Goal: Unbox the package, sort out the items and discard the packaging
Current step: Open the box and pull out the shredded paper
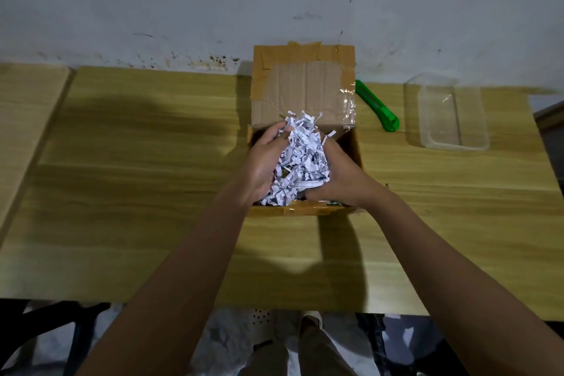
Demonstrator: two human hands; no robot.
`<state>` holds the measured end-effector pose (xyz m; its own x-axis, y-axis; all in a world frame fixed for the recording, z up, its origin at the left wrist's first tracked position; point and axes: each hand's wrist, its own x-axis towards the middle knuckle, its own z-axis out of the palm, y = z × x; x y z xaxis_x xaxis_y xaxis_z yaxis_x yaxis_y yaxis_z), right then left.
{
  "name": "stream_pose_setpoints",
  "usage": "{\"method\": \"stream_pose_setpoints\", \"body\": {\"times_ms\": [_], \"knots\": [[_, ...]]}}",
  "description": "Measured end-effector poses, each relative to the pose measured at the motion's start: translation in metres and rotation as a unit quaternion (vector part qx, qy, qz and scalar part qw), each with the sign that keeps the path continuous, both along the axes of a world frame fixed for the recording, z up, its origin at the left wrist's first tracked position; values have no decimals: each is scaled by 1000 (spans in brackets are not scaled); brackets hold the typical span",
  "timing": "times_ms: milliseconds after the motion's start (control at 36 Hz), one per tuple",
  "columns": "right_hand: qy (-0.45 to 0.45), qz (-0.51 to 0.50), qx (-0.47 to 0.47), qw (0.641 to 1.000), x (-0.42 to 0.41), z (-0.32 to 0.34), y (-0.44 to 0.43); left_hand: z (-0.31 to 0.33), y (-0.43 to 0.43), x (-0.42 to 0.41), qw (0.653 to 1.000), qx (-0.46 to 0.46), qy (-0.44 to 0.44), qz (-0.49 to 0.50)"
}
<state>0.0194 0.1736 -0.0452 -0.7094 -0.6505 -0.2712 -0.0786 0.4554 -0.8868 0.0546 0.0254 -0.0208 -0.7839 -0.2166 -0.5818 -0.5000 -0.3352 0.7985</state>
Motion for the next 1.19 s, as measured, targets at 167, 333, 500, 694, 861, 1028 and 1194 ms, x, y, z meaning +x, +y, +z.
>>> {"method": "stream_pose_setpoints", "body": {"times_ms": [167, 333, 500, 694, 861, 1028, 1194], "knots": [[8, -8, 0, 1000, 0, 11, 0, 11, 1, -2, 1000, -11, 26, -9], [44, -126, -32, 990, 19, 34, 76, 59, 77, -1, 988, -32, 74, -135], [44, -141, -68, 987, 49, 15, 64, 34, 72, 10, 989, -57, 46, -126], [80, -165, -97, 978, 51, 8, 60, 35, 70, 7, 989, -48, 71, -121], [88, -191, -121, 970, 44, 27, 58, 50, 69, -3, 985, -29, 109, -133], [98, -233, -141, 957, 30, 60, 97, 82, 110, -28, 978, -5, 139, -158], [102, -263, -66, 957, 14, 67, 183, 80, 198, -54, 973, -28, 113, -200]]}}
